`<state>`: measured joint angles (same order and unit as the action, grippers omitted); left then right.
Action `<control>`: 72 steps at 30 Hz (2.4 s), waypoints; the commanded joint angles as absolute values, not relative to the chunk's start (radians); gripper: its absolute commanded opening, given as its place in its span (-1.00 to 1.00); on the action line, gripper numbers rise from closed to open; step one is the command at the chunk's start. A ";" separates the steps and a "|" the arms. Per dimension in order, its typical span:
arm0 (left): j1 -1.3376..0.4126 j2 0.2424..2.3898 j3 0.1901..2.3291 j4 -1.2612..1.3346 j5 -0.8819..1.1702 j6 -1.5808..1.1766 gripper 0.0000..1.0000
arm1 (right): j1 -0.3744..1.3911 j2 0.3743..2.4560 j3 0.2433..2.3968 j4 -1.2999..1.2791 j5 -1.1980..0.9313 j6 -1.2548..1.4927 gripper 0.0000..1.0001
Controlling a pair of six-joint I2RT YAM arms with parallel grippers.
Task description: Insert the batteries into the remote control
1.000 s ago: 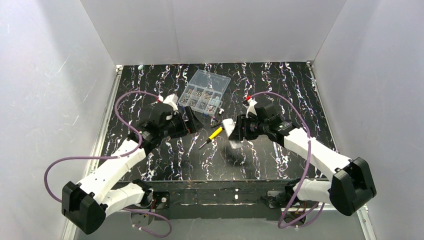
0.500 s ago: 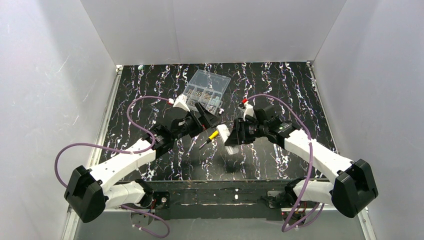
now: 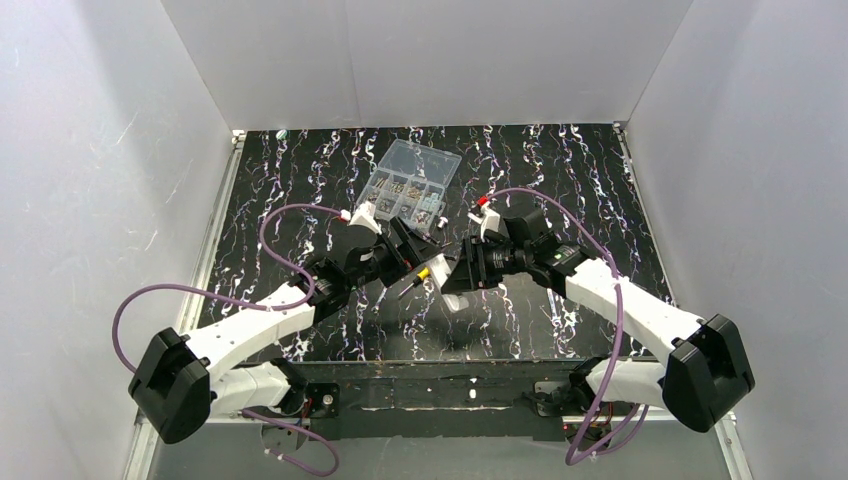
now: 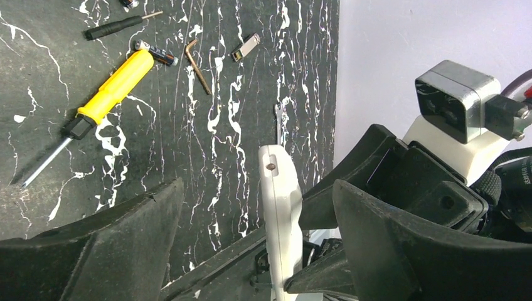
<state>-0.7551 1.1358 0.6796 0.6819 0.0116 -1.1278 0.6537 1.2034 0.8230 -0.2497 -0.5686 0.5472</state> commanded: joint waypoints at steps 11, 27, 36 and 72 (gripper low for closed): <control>-0.808 1.185 0.677 0.775 0.059 -1.166 0.36 | 0.678 1.275 0.940 -0.146 -0.583 0.564 -0.70; -0.811 1.137 0.665 0.747 -0.021 -1.163 0.38 | 0.708 1.240 0.887 -0.169 -0.594 0.542 -0.70; -0.812 1.132 0.654 0.756 -0.029 -1.166 0.07 | 0.721 1.233 0.878 -0.176 -0.595 0.538 -0.70; -0.788 0.998 0.448 0.984 0.209 -1.154 -1.00 | 0.730 0.963 0.865 -0.270 -0.388 0.316 -0.72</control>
